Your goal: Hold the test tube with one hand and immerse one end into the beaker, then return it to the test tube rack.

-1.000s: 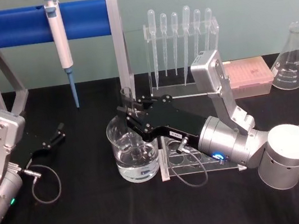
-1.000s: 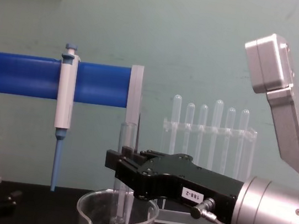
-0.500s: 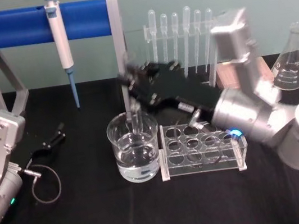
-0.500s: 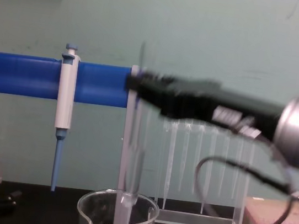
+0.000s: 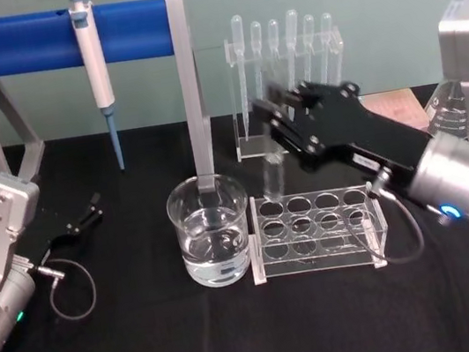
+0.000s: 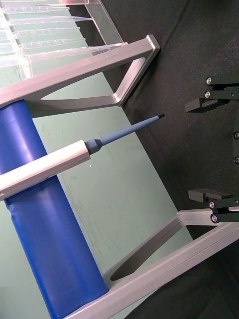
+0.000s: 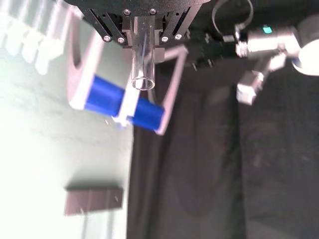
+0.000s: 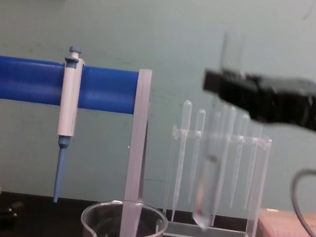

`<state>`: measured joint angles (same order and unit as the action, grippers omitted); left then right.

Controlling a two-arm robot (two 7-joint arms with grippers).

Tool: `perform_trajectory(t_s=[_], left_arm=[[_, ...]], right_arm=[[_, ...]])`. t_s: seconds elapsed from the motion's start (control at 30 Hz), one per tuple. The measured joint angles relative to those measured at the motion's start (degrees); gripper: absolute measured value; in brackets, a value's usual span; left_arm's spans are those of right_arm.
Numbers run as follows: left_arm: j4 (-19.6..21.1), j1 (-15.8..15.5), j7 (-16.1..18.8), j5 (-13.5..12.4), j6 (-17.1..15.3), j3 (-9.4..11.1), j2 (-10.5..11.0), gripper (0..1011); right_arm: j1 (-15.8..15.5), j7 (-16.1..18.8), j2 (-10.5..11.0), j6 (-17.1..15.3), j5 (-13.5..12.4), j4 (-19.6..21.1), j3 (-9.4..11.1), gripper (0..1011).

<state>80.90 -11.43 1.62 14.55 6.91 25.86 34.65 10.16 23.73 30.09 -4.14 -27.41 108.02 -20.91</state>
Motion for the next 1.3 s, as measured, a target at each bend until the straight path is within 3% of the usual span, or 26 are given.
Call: perform_trajectory(t_s=[0.37, 0.93, 1.3], left_arm=[[0.0, 0.0, 0.0, 0.0, 0.0, 0.0, 0.0, 1000], [0.0, 0.0, 0.0, 0.0, 0.0, 0.0, 0.0, 1000], [0.0, 0.0, 0.0, 0.0, 0.0, 0.0, 0.0, 1000]], right_arm=[[-3.7, -2.0, 0.7, 0.5, 1.6, -3.0, 1.6, 234], [-3.6, -0.9, -1.5, 2.4, 2.4, -6.3, 2.1, 234], [-3.3, 0.6, -2.7, 4.5, 2.6, -8.9, 1.3, 234]])
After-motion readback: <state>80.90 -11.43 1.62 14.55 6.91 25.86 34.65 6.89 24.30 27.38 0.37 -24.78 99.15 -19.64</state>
